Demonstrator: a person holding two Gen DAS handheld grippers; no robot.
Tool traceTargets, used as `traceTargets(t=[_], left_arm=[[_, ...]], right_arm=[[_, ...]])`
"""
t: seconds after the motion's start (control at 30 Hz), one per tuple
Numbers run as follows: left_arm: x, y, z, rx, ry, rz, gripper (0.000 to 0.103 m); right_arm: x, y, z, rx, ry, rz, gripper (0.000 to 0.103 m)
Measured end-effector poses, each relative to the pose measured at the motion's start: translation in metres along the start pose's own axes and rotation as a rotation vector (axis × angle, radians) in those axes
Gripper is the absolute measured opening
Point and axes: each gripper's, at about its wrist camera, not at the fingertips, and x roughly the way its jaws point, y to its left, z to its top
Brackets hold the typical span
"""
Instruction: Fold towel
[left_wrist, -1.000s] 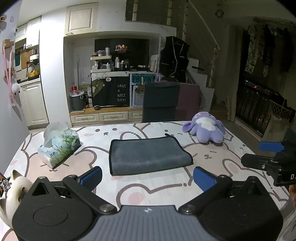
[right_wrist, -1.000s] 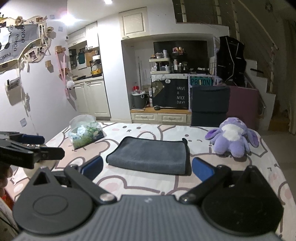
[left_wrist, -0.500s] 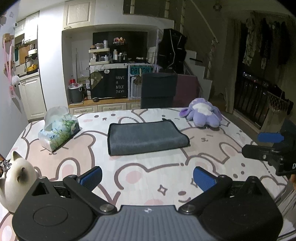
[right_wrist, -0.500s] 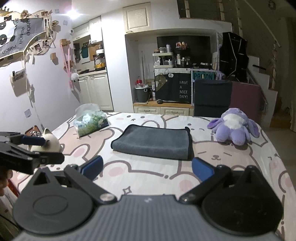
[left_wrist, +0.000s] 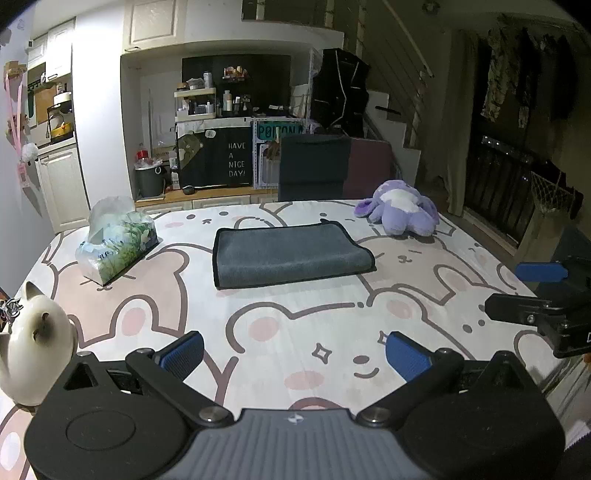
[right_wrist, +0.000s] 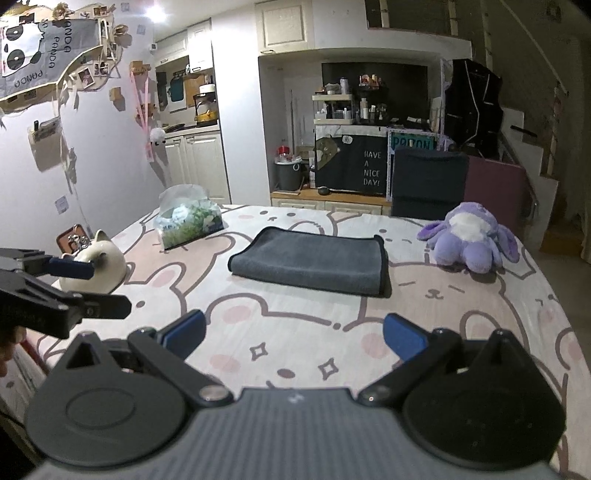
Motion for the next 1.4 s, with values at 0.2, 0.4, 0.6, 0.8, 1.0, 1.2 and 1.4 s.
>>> traceTargets(t=[0.2, 0.4, 0.6, 0.8, 1.0, 1.2, 1.4], left_arm=[[-0.003, 0.0, -0.008, -0.006, 0.002, -0.016, 0.103], [-0.007, -0.001, -0.014, -0.01, 0.001, -0.02, 0.103], [-0.008, 0.001, -0.016, -0.015, 0.003, -0.024, 0.103], [-0.009, 0.003, -0.019, -0.016, 0.003, -0.024, 0.103], [-0.01, 0.004, -0.023, -0.014, 0.003, -0.025, 0.103], [-0.014, 0.005, -0.029, -0.016, 0.004, -0.03, 0.103], [-0.013, 0.005, -0.028, -0.014, 0.004, -0.029, 0.103]], right_arm=[[-0.004, 0.0, -0.008, 0.002, 0.006, -0.006, 0.103], [-0.006, 0.0, -0.011, -0.001, 0.014, -0.016, 0.103], [-0.007, 0.001, -0.016, -0.016, 0.025, -0.017, 0.103], [-0.008, 0.001, -0.018, -0.011, 0.026, -0.009, 0.103], [-0.008, 0.003, -0.021, -0.012, 0.025, -0.008, 0.103], [-0.008, 0.002, -0.021, -0.01, 0.024, -0.01, 0.103], [-0.009, 0.003, -0.021, -0.017, 0.025, -0.004, 0.103]])
